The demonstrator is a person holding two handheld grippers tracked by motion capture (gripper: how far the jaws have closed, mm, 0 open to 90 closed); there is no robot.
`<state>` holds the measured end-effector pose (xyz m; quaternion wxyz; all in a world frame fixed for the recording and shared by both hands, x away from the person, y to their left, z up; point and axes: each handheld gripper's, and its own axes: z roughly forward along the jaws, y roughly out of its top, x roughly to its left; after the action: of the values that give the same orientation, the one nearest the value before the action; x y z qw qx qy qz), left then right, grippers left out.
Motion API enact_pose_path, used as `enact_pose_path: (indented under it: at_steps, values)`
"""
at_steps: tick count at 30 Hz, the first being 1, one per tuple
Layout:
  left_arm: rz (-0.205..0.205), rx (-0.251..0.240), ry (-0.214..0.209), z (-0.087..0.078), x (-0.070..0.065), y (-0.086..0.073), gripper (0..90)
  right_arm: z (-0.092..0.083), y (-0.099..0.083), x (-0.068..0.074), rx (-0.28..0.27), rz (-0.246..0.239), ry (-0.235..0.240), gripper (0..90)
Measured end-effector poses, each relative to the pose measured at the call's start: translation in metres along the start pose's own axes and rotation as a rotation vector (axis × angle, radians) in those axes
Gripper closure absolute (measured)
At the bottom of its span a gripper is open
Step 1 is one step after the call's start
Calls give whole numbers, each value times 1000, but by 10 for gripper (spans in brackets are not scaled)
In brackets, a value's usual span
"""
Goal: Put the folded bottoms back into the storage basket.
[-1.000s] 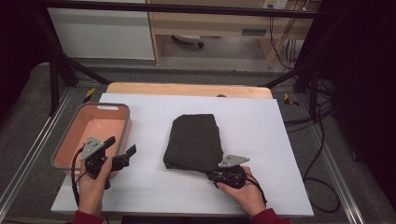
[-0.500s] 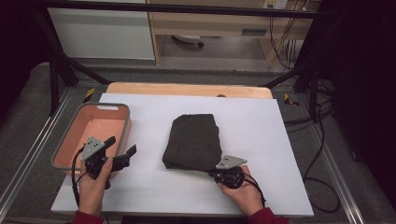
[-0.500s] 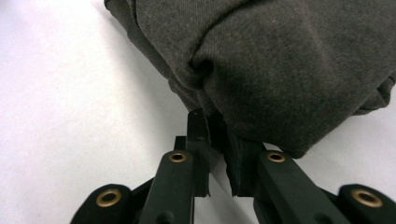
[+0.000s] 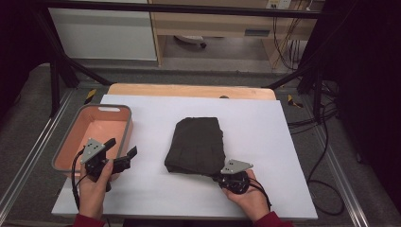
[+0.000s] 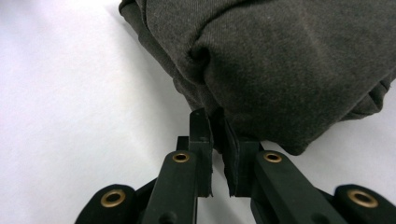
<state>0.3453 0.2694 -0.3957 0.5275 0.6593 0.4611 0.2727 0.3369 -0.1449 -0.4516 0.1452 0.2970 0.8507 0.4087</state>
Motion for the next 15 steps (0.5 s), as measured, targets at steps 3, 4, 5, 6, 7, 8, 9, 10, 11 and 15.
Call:
enact_pose_path:
  at_steps: [3,4,5,6,7,8,9,10,11,15]
  values:
    - [0,-1,4,-1,1,0,95,-6,-3,3,4,-2,4,829]
    - [0,-1,4,-1,1,0,95,-6,-3,3,4,-2,4,829]
    - [0,-1,6,-1,1,0,95,-10,-5,6,12,-1,11,829]
    - [1,-2,8,-1,1,0,96,-13,-7,7,15,6,16,828]
    - [1,-2,9,-1,1,0,95,-15,-8,7,19,6,17,828]
    - [3,0,11,-1,1,0,95,-15,-8,7,19,6,17,828]
    - [5,0,14,-1,1,0,96,-19,-10,8,26,13,26,828]
    - [6,-2,17,-1,1,0,96,-19,-10,8,26,13,26,828]
    - [7,-2,19,-2,1,0,96,-24,-13,10,29,14,32,828]
    - [7,2,21,-1,2,0,95,-28,-20,14,44,27,39,820]
